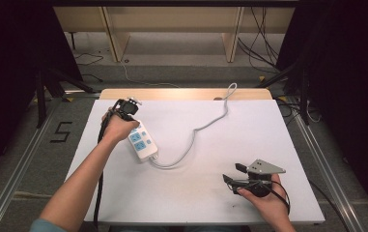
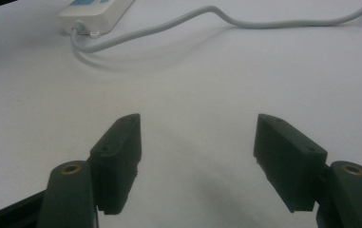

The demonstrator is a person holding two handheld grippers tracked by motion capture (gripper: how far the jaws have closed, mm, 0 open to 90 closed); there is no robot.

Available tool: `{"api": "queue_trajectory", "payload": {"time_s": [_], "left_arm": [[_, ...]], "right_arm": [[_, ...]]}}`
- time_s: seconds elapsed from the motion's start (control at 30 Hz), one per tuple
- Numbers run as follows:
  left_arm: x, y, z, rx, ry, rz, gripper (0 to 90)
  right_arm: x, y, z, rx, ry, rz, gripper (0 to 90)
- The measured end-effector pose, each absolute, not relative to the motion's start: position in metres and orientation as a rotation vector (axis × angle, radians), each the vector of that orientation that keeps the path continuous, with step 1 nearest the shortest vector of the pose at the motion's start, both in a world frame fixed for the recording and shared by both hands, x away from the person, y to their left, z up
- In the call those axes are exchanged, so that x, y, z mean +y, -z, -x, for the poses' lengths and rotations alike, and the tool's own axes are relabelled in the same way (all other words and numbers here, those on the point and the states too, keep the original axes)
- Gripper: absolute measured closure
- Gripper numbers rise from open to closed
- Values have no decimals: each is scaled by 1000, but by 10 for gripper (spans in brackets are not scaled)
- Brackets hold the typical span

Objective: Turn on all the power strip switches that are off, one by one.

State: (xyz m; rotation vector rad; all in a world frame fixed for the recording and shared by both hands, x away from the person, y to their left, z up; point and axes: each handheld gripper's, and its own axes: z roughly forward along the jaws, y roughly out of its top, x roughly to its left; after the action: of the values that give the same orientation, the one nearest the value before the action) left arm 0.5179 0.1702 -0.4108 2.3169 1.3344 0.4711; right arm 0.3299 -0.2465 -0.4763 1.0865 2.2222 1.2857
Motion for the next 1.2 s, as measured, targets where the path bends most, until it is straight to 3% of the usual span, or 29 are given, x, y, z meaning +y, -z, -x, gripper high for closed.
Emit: {"api": "queue_trajectory", "payload": {"time_s": [1.2], "left_arm": [[166, 409, -534, 1291, -496, -2340, 896]], "right_arm": [[-247, 476, -330, 2223, -1291, -1090, 341]]}}
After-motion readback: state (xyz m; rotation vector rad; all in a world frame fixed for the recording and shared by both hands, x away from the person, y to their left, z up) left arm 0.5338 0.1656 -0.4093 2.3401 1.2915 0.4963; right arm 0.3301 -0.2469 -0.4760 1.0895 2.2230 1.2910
